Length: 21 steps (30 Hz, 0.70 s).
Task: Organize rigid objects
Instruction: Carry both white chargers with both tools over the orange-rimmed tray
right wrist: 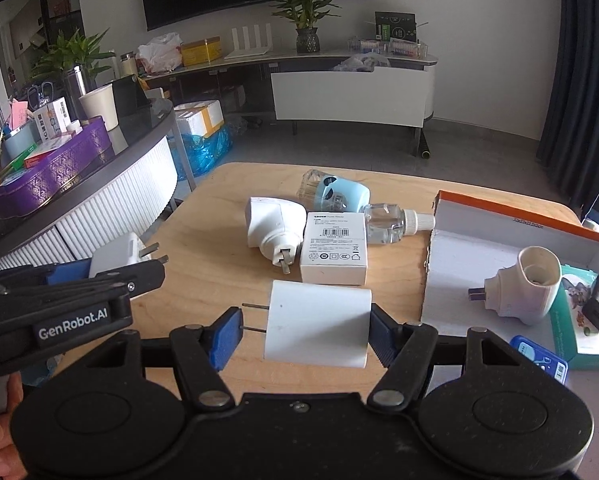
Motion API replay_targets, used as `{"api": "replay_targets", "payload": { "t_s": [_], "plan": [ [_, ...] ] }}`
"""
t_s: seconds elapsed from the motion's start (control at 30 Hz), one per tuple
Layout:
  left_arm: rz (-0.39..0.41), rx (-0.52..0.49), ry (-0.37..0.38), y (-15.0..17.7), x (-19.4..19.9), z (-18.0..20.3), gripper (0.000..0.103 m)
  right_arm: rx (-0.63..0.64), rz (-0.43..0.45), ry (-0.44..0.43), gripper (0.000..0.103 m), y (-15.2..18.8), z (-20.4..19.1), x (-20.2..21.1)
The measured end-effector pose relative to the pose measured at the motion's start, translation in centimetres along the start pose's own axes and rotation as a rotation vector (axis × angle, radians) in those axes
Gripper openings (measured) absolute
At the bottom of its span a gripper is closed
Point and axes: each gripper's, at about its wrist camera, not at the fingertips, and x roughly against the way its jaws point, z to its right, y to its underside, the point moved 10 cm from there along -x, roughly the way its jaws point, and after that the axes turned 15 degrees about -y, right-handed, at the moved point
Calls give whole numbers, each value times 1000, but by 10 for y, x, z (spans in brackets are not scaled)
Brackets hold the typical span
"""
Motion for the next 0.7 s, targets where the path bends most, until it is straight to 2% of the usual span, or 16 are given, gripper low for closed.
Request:
{"api": "replay_targets", "payload": {
  "t_s": [0.7],
  "plan": [
    [16,-42,27,7,27,18,53,-29,54,28,80,11,3,49]
  ]
}}
